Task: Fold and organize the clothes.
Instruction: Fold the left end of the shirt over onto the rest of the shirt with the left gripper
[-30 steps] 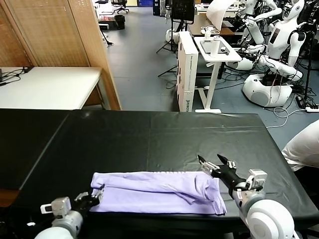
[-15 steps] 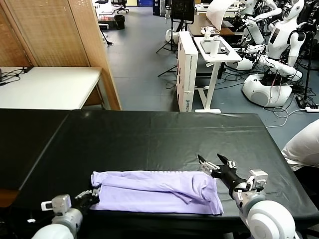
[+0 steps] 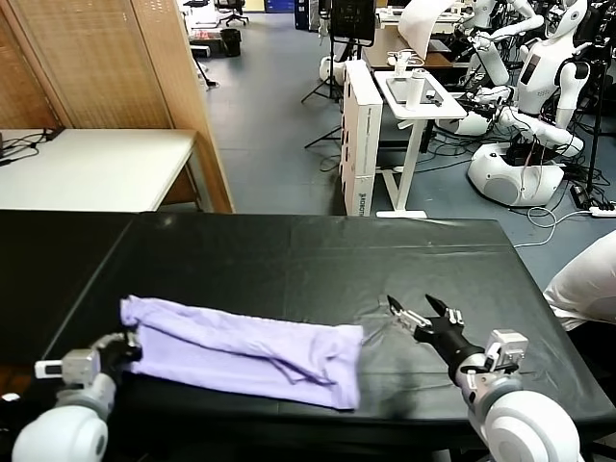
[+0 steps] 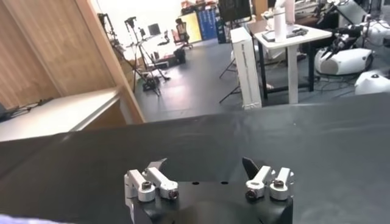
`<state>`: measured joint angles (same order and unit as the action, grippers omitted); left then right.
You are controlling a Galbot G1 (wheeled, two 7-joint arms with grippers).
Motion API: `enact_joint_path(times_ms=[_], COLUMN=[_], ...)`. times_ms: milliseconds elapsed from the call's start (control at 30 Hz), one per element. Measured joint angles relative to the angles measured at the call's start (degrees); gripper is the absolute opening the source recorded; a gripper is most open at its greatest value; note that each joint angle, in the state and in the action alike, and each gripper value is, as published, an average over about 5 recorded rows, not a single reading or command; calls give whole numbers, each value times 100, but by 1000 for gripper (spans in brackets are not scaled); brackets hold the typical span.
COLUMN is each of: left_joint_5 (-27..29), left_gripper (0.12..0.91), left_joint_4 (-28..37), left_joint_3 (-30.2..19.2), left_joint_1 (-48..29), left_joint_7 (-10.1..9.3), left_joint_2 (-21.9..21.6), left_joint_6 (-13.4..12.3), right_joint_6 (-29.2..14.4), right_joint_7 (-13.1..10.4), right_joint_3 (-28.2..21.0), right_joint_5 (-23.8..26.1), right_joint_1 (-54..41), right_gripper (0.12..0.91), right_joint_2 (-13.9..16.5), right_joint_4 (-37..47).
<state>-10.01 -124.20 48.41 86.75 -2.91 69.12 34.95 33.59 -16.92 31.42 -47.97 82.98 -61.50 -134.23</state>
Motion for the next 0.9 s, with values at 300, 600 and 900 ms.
enact_joint_path(times_ms=[300, 600, 900], left_joint_5=[540, 182, -867], left_gripper=[186, 186, 186], left_joint_4=[-506, -1102, -1310], left_joint_3=[-13, -729, -1417], left_joint_1=[187, 433, 263], left_joint_7=[423, 455, 386], left_joint_2=[-293, -448, -706], left_joint_6=[185, 682, 723], right_joint_6=[-11, -50, -78], right_joint_7=[-1, -2, 2], right_joint_3=[46, 125, 184], right_joint_5=[27, 127, 269], right_joint_1=[174, 385, 631], right_gripper=[907, 907, 907], right_joint_2=[-71, -168, -317], right_joint_4=[-69, -133, -221])
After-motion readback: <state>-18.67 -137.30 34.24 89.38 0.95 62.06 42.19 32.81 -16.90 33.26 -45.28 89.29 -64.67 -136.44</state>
